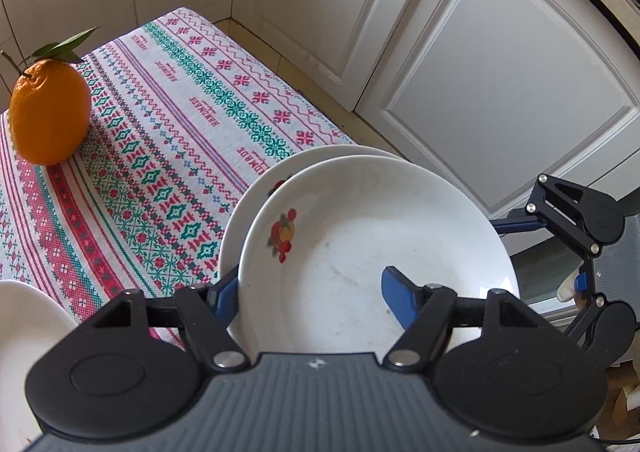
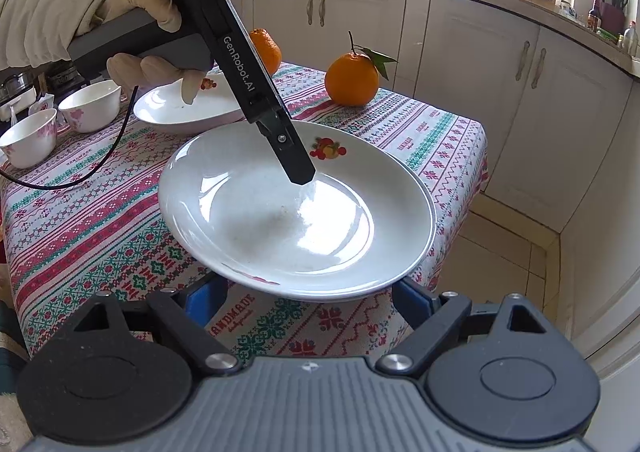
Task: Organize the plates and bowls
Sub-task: 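Lower the large plate onto the stained plate with the left tool, then open the left tool and pull it back from the stacked plates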
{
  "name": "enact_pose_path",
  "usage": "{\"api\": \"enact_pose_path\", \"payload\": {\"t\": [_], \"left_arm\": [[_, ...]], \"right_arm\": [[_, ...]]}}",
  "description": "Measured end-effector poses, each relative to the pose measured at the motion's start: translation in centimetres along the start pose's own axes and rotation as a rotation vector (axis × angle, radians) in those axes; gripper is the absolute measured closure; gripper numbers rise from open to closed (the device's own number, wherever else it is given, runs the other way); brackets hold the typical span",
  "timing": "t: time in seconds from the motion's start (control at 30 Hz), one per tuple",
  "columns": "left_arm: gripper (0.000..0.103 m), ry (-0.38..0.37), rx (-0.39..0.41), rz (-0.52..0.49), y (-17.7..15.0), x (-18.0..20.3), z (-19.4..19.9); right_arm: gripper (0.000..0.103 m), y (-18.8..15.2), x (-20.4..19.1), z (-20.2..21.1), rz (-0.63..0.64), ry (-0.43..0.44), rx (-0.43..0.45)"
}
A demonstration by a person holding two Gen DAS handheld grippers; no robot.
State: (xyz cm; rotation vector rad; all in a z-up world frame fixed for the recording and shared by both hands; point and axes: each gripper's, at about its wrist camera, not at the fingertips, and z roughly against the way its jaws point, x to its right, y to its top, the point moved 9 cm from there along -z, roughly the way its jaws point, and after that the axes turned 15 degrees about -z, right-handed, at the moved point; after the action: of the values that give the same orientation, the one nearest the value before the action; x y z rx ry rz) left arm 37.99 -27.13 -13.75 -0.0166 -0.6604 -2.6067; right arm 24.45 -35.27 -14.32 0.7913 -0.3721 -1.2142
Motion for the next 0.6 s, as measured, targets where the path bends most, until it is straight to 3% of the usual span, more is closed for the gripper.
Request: {"api": "enact_pose_path", "payload": {"t": [0.6], "left_arm": [[0.026,-0.014,0.032,0.08,-0.3,-0.4,1.4]], "right_arm": [[0.009,0.3,-0.6,-0.4,0.023,-0.014,0.02]]}}
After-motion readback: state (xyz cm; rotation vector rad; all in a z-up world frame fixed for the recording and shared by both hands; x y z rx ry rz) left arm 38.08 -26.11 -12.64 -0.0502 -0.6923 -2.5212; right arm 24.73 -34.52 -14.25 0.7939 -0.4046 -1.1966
